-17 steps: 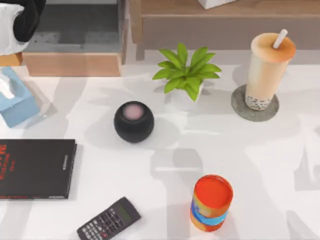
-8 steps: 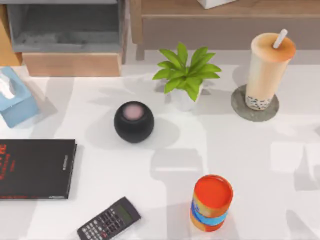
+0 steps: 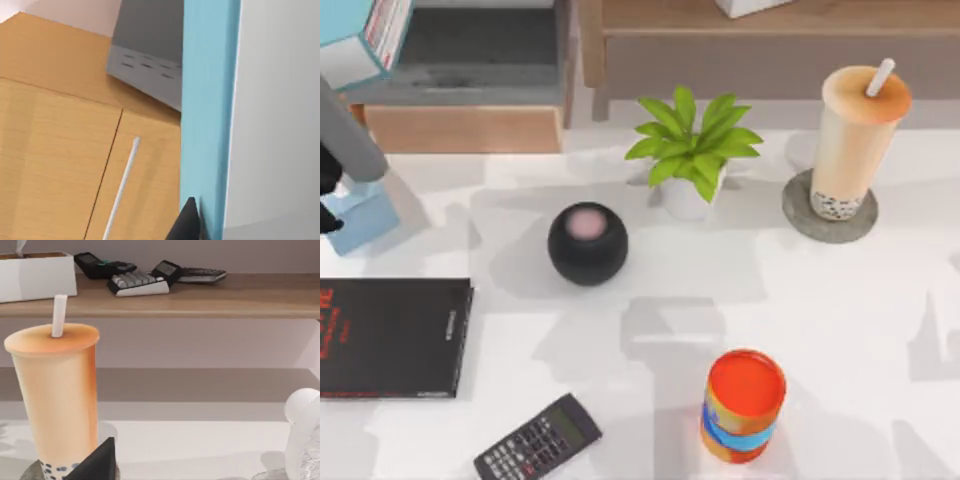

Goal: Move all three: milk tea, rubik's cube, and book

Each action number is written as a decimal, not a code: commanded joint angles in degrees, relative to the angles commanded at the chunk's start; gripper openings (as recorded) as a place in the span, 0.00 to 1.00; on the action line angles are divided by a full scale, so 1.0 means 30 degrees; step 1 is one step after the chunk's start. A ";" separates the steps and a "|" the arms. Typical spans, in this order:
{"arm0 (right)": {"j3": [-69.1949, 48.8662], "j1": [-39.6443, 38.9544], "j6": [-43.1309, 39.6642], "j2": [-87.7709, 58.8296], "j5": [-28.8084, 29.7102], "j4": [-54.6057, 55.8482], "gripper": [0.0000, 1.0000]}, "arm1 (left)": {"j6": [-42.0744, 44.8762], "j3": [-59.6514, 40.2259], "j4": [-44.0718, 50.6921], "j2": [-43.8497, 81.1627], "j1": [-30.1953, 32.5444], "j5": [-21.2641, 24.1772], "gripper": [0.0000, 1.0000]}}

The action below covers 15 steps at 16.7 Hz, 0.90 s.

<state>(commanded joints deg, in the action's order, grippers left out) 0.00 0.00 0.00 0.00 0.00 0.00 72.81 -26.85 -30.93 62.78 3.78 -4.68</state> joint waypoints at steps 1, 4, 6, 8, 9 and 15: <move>0.0000 0.0000 0.0000 0.0000 0.0000 0.0000 1.00 | 0.0969 0.1533 -0.0028 -0.0625 -0.0106 0.0060 0.00; 0.0000 0.0000 0.0000 0.0000 0.0000 0.0000 1.00 | 0.3250 0.5746 -0.0128 -0.2025 -0.0253 0.0284 0.00; 0.0000 0.0000 0.0000 0.0000 0.0000 0.0000 1.00 | 0.4418 0.7940 -0.0151 -0.2405 -0.0199 0.0496 0.00; 0.0000 0.0000 0.0000 0.0000 0.0000 0.0000 1.00 | 0.5158 0.9439 -0.0109 -0.2255 -0.0054 0.0749 0.00; 0.0000 0.0000 0.0000 0.0000 0.0000 0.0000 1.00 | 0.5351 0.9906 -0.0069 -0.2111 0.0021 0.0861 0.00; 0.0000 0.0000 0.0000 0.0000 0.0000 0.0000 1.00 | 0.5524 0.9938 -0.0114 -0.2053 0.0033 0.0936 0.00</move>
<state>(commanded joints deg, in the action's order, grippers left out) 0.00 0.00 0.00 0.00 0.00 0.00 89.38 2.97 -31.27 56.62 3.88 -1.87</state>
